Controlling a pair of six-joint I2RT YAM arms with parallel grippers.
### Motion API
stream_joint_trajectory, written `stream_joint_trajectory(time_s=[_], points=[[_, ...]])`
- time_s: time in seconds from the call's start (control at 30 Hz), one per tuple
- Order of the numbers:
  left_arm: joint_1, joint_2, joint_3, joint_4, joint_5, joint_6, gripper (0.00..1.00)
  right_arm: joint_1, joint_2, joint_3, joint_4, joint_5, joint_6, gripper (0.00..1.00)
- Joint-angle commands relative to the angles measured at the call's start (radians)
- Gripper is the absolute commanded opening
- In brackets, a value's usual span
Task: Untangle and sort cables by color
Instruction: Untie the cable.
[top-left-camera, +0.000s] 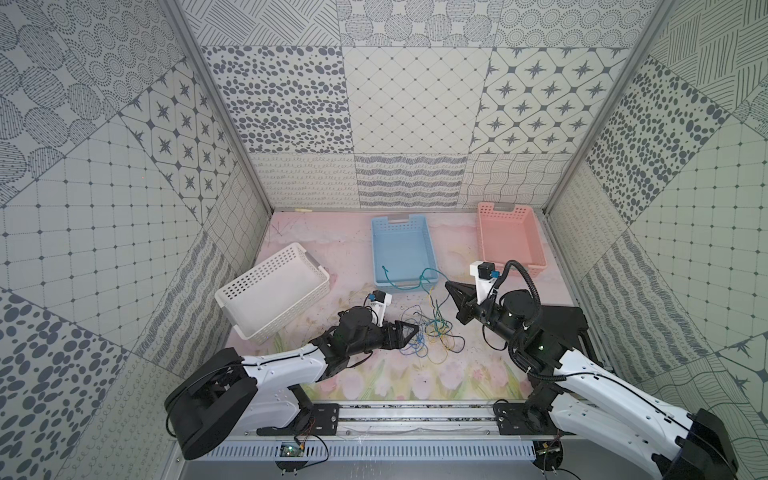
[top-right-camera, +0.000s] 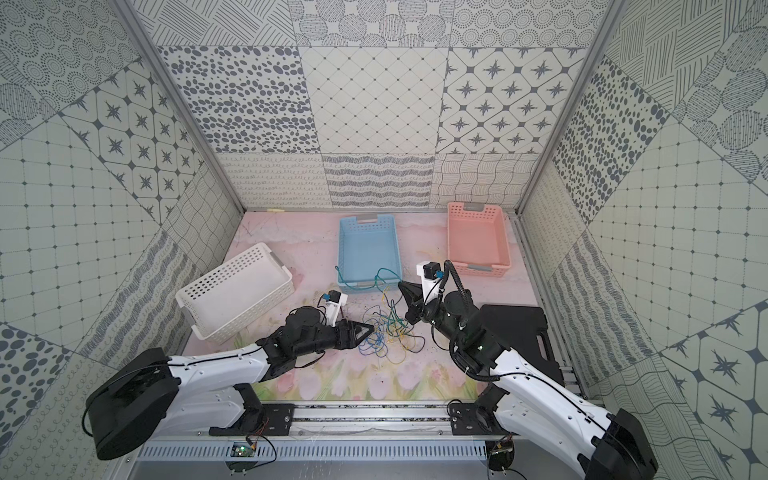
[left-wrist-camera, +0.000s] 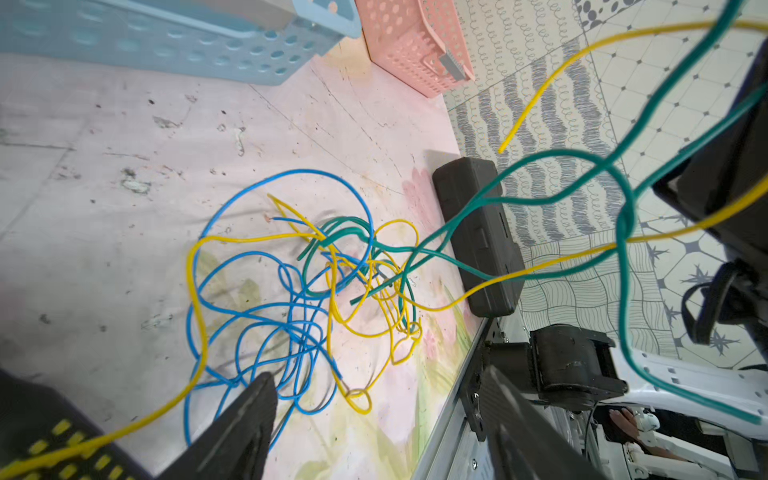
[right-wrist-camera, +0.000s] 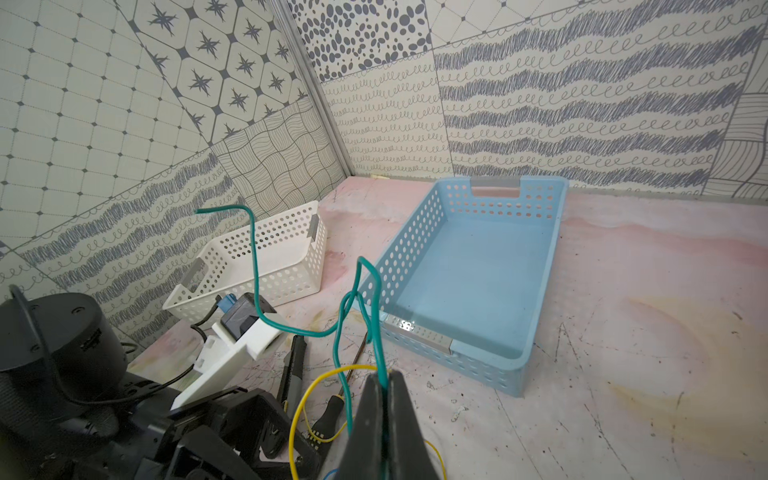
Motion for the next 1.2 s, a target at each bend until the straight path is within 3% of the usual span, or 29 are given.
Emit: stream_joint_trajectory(time_s=[0.0, 0.23, 0.4, 0.6, 0.8, 0.87, 0.93, 0.97, 1.17], points=[[-0.04, 0.103, 0.004, 0.395, 0.059, -0.003, 0.79, 0.002, -0.003, -0.023, 0.033, -0.037, 0.022, 0.0], [-0.054, 0.262, 0.009, 0.654, 0.046, 0.008, 0.75, 0.003, 0.004, -0.031, 0.069, -0.083, 0.056, 0.0], [-0.065, 0.317, 0.036, 0.648, -0.027, 0.084, 0.72, 0.003, 0.005, -0.043, 0.111, -0.113, 0.098, 0.0], [-0.087, 0.404, 0.098, 0.675, -0.037, 0.131, 0.68, 0.003, 0.008, -0.046, 0.145, -0.13, 0.139, 0.0], [-0.099, 0.473, 0.137, 0.746, -0.018, 0.14, 0.53, 0.003, 0.021, -0.045, 0.157, -0.129, 0.158, 0.0], [-0.1, 0.48, 0.137, 0.781, -0.006, 0.144, 0.36, 0.003, 0.024, -0.045, 0.157, -0.123, 0.16, 0.0], [-0.1, 0.481, 0.135, 0.797, -0.002, 0.15, 0.09, 0.003, 0.025, -0.044, 0.154, -0.116, 0.159, 0.0], [-0.1, 0.478, 0.129, 0.797, -0.005, 0.155, 0.01, 0.003, 0.023, -0.042, 0.15, -0.111, 0.156, 0.0], [-0.098, 0.447, 0.028, 0.795, -0.101, 0.188, 0.0, -0.006, -0.043, 0.012, 0.005, -0.028, 0.095, 0.0]])
